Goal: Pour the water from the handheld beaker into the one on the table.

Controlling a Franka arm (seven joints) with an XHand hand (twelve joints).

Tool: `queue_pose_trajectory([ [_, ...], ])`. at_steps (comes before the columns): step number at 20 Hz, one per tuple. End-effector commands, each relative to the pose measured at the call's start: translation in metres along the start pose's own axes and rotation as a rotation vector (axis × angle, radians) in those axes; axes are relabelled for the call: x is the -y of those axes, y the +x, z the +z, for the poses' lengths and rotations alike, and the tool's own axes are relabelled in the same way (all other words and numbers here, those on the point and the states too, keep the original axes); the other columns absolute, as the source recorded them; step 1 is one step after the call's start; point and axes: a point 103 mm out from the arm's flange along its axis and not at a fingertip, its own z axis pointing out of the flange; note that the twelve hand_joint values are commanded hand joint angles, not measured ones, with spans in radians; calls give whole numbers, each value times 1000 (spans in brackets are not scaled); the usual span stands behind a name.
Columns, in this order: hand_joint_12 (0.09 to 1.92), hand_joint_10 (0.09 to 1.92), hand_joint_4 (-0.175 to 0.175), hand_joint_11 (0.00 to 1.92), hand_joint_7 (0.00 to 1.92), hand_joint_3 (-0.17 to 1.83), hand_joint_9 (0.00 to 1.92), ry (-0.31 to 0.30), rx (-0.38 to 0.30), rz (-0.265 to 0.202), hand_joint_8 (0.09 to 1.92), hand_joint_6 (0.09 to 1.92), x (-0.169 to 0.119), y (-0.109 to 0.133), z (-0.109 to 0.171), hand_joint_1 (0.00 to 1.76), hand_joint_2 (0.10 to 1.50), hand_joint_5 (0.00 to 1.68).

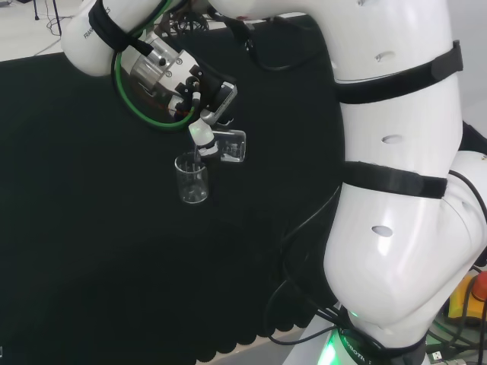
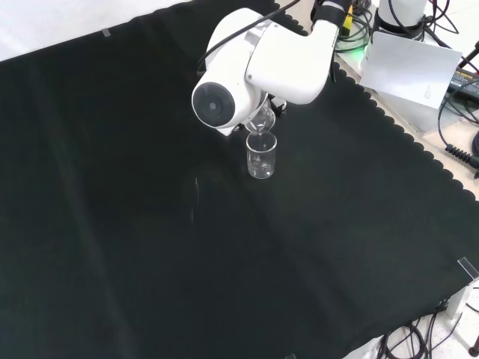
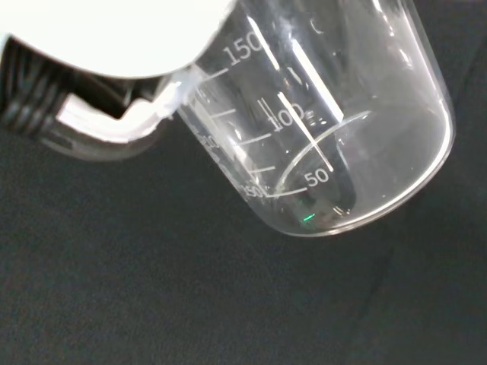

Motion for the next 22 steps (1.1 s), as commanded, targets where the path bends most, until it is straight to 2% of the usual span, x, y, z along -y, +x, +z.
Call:
queue_pose_trajectory([
  [1,861,831,-175,1218,1241,1030,1562,10,10,2,973,1003,0,2,-4,1308,495,1176],
  [22,872,847,-175,1214,1233,1031,1554,52,51,15,988,1018,-2,4,-9,1306,499,1167],
])
